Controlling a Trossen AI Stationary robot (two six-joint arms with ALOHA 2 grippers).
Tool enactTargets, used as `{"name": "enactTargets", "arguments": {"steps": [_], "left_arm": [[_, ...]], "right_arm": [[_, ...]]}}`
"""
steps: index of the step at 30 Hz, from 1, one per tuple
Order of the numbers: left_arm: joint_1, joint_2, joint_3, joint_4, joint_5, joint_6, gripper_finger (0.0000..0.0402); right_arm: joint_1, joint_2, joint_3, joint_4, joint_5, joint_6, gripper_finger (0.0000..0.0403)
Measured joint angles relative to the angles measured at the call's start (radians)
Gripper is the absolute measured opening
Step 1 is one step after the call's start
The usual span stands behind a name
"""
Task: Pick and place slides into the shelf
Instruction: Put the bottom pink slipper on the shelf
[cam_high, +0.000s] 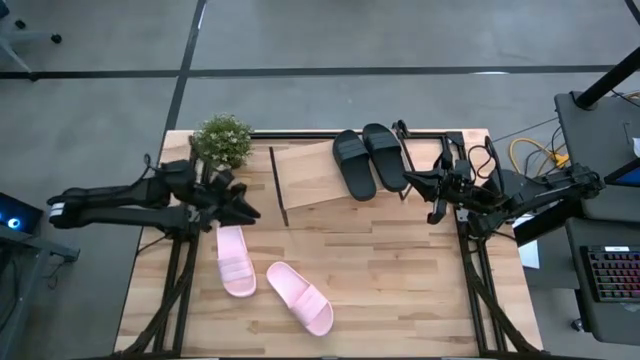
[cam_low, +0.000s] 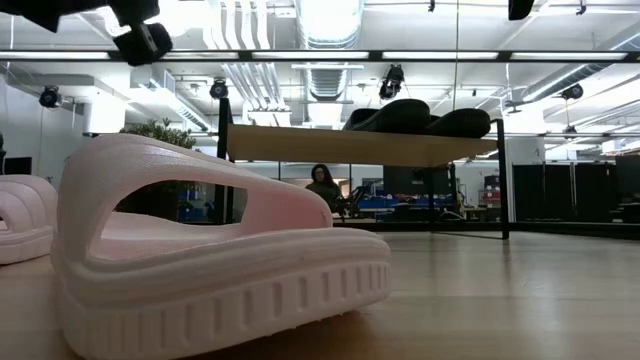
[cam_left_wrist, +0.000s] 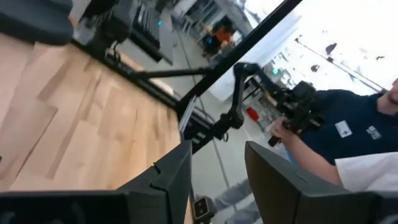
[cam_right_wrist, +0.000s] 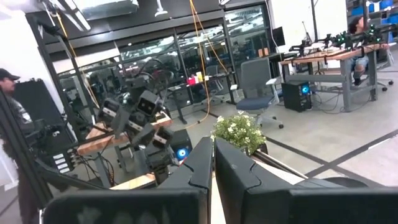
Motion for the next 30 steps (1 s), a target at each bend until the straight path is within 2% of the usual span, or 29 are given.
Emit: {"name": "enactTargets", "arguments": {"steps": [4, 9, 12, 16, 25, 30], "left_arm": [[0.000, 0.068, -0.001, 0.011, 0.019, 0.001, 0.0135], [-0.004, 0.152, 0.005, 0.022, 0.133, -0.014, 0.0135], [-0.021, 0.197, 0.021, 0.016, 0.152, -0.033, 0.0135], [-0.046, 0.239, 0.042, 0.021, 0.159, -0.073, 0.0135], [-0.087, 0.321, 0.087, 0.017, 0.159, -0.298, 0.0135], [-0.116, 0.361, 0.142, 0.023, 0.110, -0.305, 0.0135]], "right_arm": [[0.000, 0.000, 0.000, 0.000, 0.000, 0.000, 0.0009], [0.000, 0.000, 0.000, 0.000, 0.000, -0.001, 0.0009], [0.000, 0.000, 0.000, 0.000, 0.000, -0.001, 0.0009], [0.000, 0.000, 0.000, -0.001, 0.000, -0.002, 0.0009], [0.000, -0.001, 0.000, -0.011, 0.001, -0.004, 0.0009], [0.000, -0.001, 0.000, -0.024, 0.001, -0.004, 0.0009]]}}
